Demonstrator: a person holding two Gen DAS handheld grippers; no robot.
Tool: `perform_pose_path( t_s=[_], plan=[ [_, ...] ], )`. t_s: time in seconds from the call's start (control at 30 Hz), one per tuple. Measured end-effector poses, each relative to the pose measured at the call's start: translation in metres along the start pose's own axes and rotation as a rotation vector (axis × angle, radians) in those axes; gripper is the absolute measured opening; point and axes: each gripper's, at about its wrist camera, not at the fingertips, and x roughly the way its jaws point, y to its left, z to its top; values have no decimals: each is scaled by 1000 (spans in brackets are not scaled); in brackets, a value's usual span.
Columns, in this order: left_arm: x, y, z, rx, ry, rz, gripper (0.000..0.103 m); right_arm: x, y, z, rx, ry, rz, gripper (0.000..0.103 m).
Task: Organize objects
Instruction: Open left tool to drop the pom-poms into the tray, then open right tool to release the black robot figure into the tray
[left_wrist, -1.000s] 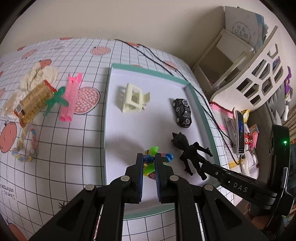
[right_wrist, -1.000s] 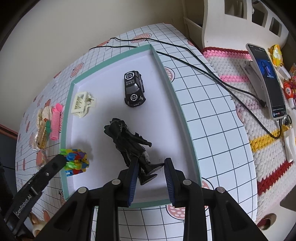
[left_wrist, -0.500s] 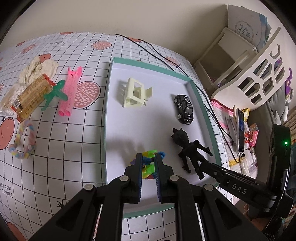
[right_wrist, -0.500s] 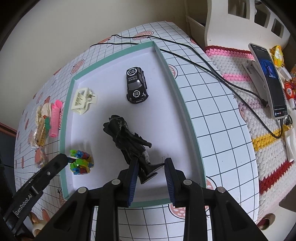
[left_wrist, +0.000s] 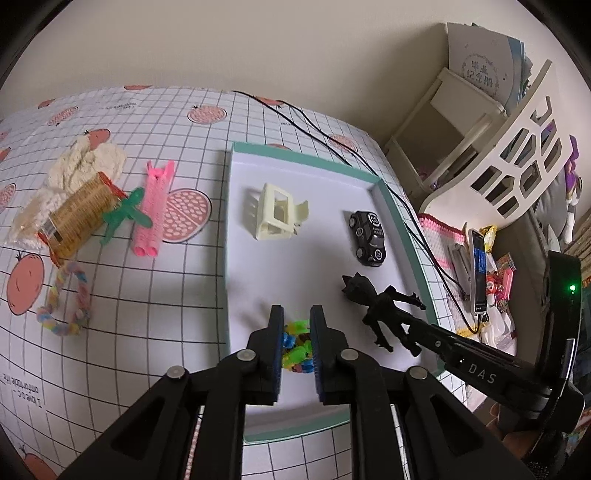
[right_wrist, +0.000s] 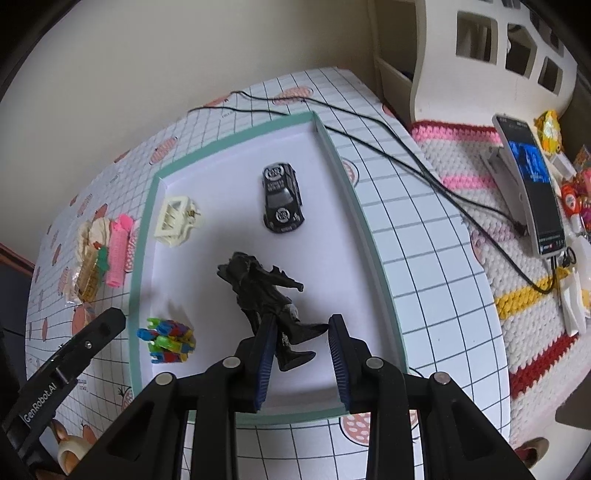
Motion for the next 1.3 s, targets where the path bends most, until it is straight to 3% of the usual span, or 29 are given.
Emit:
perform_pose_path(
  t_s=[0.07, 0.17, 0.27, 0.43, 0.53, 0.63, 0.7, 0.83, 0.9, 1.17, 1.3],
  plan=[
    [-2, 3, 1, -10, -11, 3, 32, -1, 4, 0, -7, -11, 7, 31],
    [-6, 8, 3, -23, -22, 9, 35, -1, 9, 1, -25, -16, 8, 31],
    [-8, 13, 4, -39, -27, 25, 44, 0, 15, 0, -47, -13, 7, 31],
    [-11, 21, 5, -67, -38, 49, 48, 1, 21, -1, -66, -15, 2, 31],
    [-14, 26, 6, -80, -45, 58, 62, 2, 25, -1, -72, -16, 3, 33],
    [-15, 29, 6, -84, -54, 67, 65, 3, 30, -2, -84, -17, -2, 38],
    [-17, 31, 7, -84, -63, 77, 80, 3, 34, -3, -96, -16, -2, 46],
    [-19, 34, 8, -81, -81, 90, 86, 4, 40, -3, -115, -17, -5, 56],
    [-21, 36, 8, -82, -91, 91, 95, 5, 42, -4, -119, -18, -5, 59],
    [-26, 41, 10, -73, -103, 86, 101, 7, 50, -5, -125, -24, -13, 71],
    [-31, 47, 12, -70, -118, 86, 102, 9, 57, -6, -131, -26, -17, 85]
  ],
)
